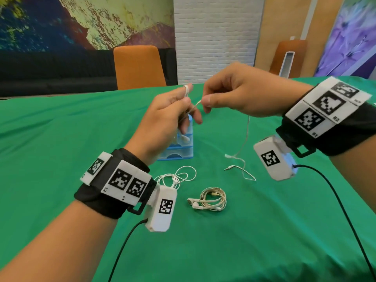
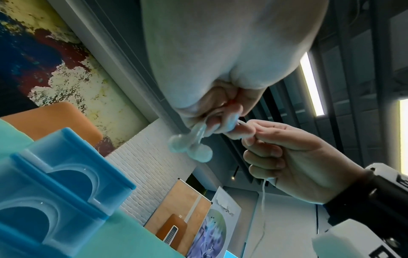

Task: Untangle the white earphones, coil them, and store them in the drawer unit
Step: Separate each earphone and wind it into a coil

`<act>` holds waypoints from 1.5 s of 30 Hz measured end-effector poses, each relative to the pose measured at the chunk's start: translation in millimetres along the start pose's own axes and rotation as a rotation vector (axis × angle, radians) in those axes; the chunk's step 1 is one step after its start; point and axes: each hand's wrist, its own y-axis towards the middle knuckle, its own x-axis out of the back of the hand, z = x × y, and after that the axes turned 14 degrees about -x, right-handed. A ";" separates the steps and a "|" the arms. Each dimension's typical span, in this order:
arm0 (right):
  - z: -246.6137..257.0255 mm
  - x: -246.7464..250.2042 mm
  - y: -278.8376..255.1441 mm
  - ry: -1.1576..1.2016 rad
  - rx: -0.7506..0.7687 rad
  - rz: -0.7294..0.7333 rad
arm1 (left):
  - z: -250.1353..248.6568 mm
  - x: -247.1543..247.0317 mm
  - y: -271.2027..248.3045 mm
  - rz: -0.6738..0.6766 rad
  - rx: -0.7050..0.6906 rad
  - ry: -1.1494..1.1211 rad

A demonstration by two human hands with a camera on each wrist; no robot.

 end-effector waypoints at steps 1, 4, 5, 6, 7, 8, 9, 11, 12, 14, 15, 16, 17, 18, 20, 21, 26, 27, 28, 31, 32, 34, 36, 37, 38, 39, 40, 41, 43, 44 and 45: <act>-3.6 1.9 1.4 0.009 -0.010 -0.034 | -1.4 0.1 -1.2 0.026 0.012 0.012; -11.9 5.0 4.5 0.073 -0.022 -0.144 | -2.8 0.6 -5.7 0.099 0.083 -0.007; -15.1 2.4 6.1 0.087 -0.025 -0.162 | -2.4 1.1 -6.7 0.116 0.104 -0.044; -18.4 -2.1 8.1 0.094 -0.031 -0.159 | -2.3 2.3 -7.1 0.125 0.115 -0.091; -21.8 -7.9 10.4 0.096 -0.043 -0.141 | -2.6 2.8 -7.1 0.125 0.118 -0.138; -25.0 -14.2 12.7 0.094 -0.059 -0.115 | -2.7 3.3 -6.7 0.112 0.113 -0.183; -27.9 -20.0 14.7 0.096 -0.077 -0.087 | -2.9 3.7 -5.7 0.088 0.103 -0.222; -32.3 -28.4 16.2 0.115 -0.111 -0.029 | -5.1 3.5 -3.1 0.011 0.087 -0.272; -33.8 -31.8 16.7 0.124 -0.123 -0.005 | -6.9 2.9 -1.7 -0.027 0.085 -0.295; -34.8 -36.3 15.6 0.110 -0.134 0.041 | -6.7 1.9 1.8 -0.107 0.078 -0.366; -33.3 -38.3 14.3 0.085 -0.129 0.068 | -4.1 2.7 3.7 -0.158 0.065 -0.400; -30.6 -39.6 12.6 0.051 -0.119 0.098 | -1.5 3.5 5.6 -0.213 0.052 -0.418; -27.1 -40.0 10.6 0.022 -0.104 0.130 | 0.6 4.0 7.4 -0.260 0.040 -0.416; -22.8 -39.7 8.7 0.002 -0.090 0.162 | 2.8 4.4 8.9 -0.292 0.030 -0.395; -14.1 -35.1 5.9 -0.014 -0.061 0.221 | 6.6 3.5 10.2 -0.311 0.017 -0.312; -10.3 -31.4 5.2 -0.012 -0.051 0.249 | 8.3 2.2 10.1 -0.295 0.015 -0.247; 0.2 -1.0 3.7 0.038 -0.024 0.222 | 9.7 -2.1 5.0 -0.037 0.009 0.128; -1.5 6.2 4.3 0.020 -0.016 0.156 | 8.1 -2.5 3.8 0.008 0.000 0.131; -4.7 12.4 5.0 -0.016 -0.012 0.085 | 6.9 -3.5 2.8 0.044 -0.004 0.110; -19.8 16.2 8.0 -0.094 -0.028 -0.059 | 1.9 -8.1 0.3 0.123 0.041 -0.048; -26.5 13.7 8.9 -0.075 -0.039 -0.072 | 0.8 -8.5 0.7 0.141 0.046 -0.104; -37.7 6.5 8.7 -0.002 -0.059 -0.059 | -1.8 -7.1 4.1 0.155 0.035 -0.223; -44.5 -1.0 7.0 0.038 -0.078 -0.039 | -4.1 -4.0 8.6 0.114 0.010 -0.302; -45.6 -5.3 6.0 0.046 -0.088 -0.026 | -6.0 -3.1 10.6 0.074 -0.003 -0.318; -44.9 -9.8 4.4 0.053 -0.097 -0.003 | -8.0 -3.0 12.8 0.020 -0.015 -0.323; -43.2 -14.8 2.9 0.054 -0.105 0.027 | -10.0 -4.0 15.3 -0.043 -0.017 -0.340; -40.8 -20.1 1.4 0.038 -0.110 0.061 | -11.6 -5.2 17.6 -0.109 -0.005 -0.380; -37.5 -25.3 -0.3 0.008 -0.108 0.093 | -11.8 -6.6 19.6 -0.174 0.012 -0.433; -28.2 -32.5 -4.7 -0.041 -0.072 0.139 | -10.1 -8.3 21.6 -0.275 0.018 -0.491; -22.6 -33.2 -6.8 -0.048 -0.050 0.157 | -7.9 -8.9 21.8 -0.289 0.011 -0.467; -17.1 -31.4 -8.8 -0.044 -0.031 0.172 | -6.7 -10.0 20.9 -0.266 0.000 -0.398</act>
